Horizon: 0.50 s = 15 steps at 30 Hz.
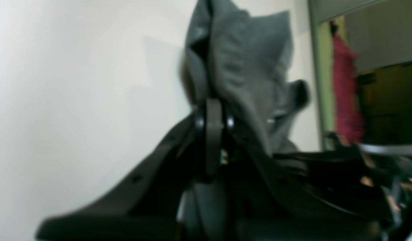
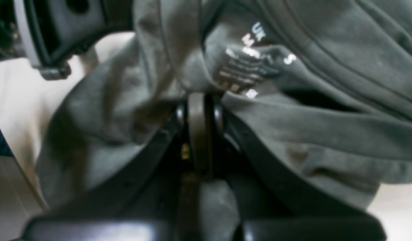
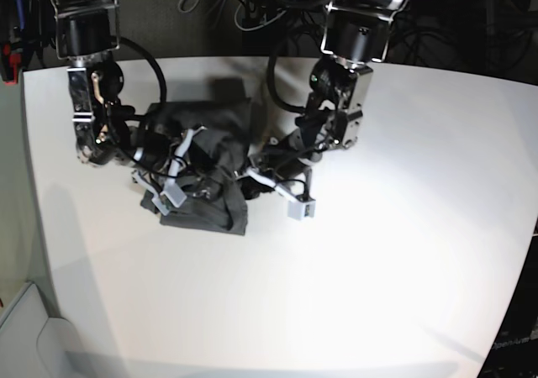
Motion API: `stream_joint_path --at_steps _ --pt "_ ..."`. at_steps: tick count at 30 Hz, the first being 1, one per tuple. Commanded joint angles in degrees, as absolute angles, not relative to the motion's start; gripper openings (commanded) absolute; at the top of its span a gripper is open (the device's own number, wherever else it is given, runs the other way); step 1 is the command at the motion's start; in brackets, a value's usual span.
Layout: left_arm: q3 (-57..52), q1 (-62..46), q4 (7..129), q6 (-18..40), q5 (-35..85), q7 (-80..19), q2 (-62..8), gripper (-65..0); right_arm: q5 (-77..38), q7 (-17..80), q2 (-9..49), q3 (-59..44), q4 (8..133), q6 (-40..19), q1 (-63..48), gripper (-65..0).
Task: Layout the t-shirt on the table in an organized manner, then fold the t-shirt properly
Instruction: 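Grasp the bundle corners with both grippers, then tuck and flatten the bundle edges with both grippers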
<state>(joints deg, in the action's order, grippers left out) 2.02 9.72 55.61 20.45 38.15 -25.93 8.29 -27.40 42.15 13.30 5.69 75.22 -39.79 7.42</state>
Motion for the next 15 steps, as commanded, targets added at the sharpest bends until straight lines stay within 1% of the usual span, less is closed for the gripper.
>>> stream_joint_path --at_steps 1,6,9,13,15 --pt "3.03 9.98 55.69 21.05 40.22 -27.38 9.0 -64.7 -27.91 41.89 13.58 5.76 75.91 -40.0 8.31 -62.6" --pt "6.2 11.03 55.43 20.88 44.53 -27.82 9.0 -64.7 -27.91 41.89 13.67 5.76 75.91 -40.0 8.48 -62.5" --pt "5.93 11.21 55.43 20.88 47.08 -30.55 9.0 -64.7 -27.91 41.89 13.67 5.76 75.91 -40.0 8.48 -62.5" --pt "5.85 11.3 55.69 20.88 47.96 -31.25 8.92 -64.7 -27.91 41.8 13.67 5.76 74.24 -40.0 8.66 -62.5" --pt "5.67 11.3 56.13 20.88 48.04 -31.25 7.6 -64.7 -27.91 41.8 13.67 5.76 73.54 -40.0 8.75 -62.5"
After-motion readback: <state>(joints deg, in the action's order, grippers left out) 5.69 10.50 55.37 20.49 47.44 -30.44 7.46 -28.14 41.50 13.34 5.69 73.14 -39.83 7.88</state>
